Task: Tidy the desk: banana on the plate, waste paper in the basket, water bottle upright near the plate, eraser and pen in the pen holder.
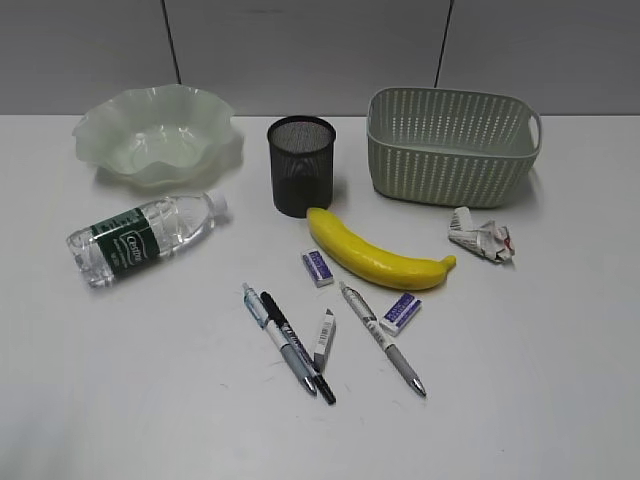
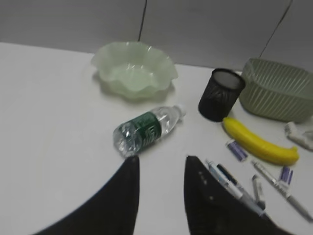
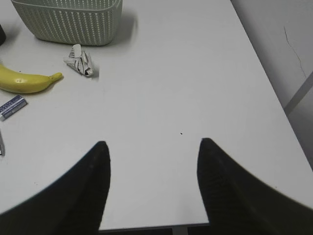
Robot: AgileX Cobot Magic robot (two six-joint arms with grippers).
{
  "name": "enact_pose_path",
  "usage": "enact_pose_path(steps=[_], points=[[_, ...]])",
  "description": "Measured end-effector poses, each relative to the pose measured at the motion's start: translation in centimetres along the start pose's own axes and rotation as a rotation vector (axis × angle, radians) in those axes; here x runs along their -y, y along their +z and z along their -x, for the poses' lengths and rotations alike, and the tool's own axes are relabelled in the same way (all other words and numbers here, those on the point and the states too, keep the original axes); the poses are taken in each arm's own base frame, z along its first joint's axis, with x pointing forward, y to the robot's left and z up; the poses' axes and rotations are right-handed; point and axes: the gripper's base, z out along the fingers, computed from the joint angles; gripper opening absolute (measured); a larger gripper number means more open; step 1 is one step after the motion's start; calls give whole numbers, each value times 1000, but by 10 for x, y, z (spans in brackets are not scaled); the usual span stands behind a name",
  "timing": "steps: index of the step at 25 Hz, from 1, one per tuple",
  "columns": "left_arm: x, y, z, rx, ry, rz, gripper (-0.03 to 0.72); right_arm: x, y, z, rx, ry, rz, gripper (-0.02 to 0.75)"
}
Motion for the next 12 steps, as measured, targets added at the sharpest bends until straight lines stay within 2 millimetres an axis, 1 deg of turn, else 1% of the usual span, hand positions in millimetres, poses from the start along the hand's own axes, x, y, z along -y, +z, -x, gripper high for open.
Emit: enact_pose_path(steps=[2,5,8,10,11,12], points=[[2,20,14,2,-43,-30,237,0,0,0,0,0,0,454],[1,57,29,-46,-87,-51,238,0,0,0,0,0,0,454],[1,98,41,-131,-31,-65,238,0,0,0,0,0,0,454],[2,126,47,-202,46,-92,238,0,0,0,0,0,0,454],[2,145,47,-258,86,-106,238,0,0,0,0,0,0,454],[6,157,50,-284,125,-128,238,0,0,0,0,0,0,454]])
